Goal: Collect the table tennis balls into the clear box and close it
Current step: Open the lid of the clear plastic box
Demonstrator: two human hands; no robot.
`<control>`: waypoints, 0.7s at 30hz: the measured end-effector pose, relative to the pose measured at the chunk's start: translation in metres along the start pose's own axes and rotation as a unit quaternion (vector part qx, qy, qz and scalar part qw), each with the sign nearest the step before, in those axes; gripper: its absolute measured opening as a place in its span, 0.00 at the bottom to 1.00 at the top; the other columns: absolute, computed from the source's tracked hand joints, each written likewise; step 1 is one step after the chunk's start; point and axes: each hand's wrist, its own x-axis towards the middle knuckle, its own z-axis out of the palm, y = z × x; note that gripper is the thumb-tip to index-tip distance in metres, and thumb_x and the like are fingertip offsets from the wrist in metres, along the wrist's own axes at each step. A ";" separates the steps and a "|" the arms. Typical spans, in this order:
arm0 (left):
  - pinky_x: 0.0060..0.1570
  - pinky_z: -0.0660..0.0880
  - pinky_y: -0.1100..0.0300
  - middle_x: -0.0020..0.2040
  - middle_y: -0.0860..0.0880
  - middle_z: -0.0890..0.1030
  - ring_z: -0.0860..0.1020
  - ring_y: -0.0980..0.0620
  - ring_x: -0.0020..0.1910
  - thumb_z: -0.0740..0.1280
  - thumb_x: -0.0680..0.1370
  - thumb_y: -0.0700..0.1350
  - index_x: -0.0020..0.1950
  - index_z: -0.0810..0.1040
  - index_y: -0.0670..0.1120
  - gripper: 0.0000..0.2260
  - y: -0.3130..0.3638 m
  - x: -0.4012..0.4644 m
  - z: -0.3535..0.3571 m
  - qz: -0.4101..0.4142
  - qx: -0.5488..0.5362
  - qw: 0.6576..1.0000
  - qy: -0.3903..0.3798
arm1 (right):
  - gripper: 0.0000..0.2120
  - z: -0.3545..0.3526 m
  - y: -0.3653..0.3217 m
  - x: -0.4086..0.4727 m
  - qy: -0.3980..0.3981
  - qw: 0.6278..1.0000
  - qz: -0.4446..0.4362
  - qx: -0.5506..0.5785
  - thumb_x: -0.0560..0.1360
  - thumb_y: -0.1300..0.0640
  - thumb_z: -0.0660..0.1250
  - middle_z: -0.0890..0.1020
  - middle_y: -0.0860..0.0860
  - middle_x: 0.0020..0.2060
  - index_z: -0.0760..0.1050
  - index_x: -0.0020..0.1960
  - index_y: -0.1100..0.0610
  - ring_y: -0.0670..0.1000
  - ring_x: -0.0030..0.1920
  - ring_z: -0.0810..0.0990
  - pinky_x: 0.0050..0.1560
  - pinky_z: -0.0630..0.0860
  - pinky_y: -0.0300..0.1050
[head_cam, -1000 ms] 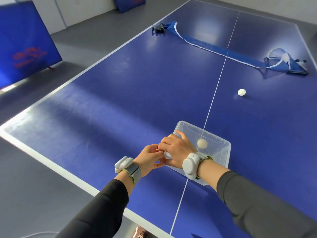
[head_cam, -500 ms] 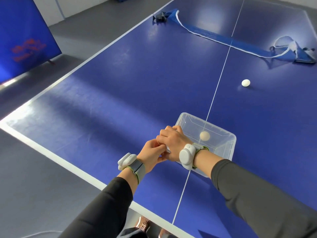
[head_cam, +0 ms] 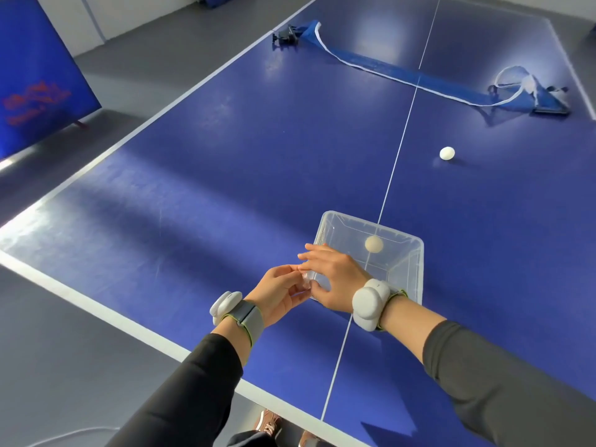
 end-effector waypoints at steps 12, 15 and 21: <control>0.28 0.76 0.63 0.37 0.43 0.75 0.71 0.48 0.35 0.55 0.78 0.33 0.47 0.77 0.37 0.10 0.004 -0.001 0.006 0.026 0.034 0.999 -0.010 | 0.32 0.018 -0.046 0.012 -0.078 0.941 0.218 -0.248 0.59 0.54 0.78 0.77 0.68 0.59 0.76 0.58 0.71 0.65 0.60 0.77 0.58 0.78 0.50; 0.32 0.77 0.63 0.39 0.43 0.76 0.73 0.48 0.37 0.56 0.78 0.32 0.49 0.77 0.38 0.10 0.006 -0.002 0.004 0.021 0.029 0.999 -0.018 | 0.25 0.012 -0.046 0.016 -0.123 0.948 0.202 -0.210 0.78 0.67 0.56 0.51 0.71 0.73 0.52 0.71 0.74 0.69 0.74 0.52 0.73 0.58 0.58; 0.42 0.81 0.60 0.44 0.41 0.79 0.78 0.47 0.42 0.55 0.78 0.31 0.57 0.74 0.35 0.12 0.003 -0.001 -0.005 0.010 0.014 0.999 -0.036 | 0.25 0.005 -0.047 0.015 -0.109 0.957 0.172 -0.205 0.79 0.67 0.52 0.50 0.64 0.75 0.50 0.73 0.71 0.64 0.75 0.50 0.71 0.61 0.55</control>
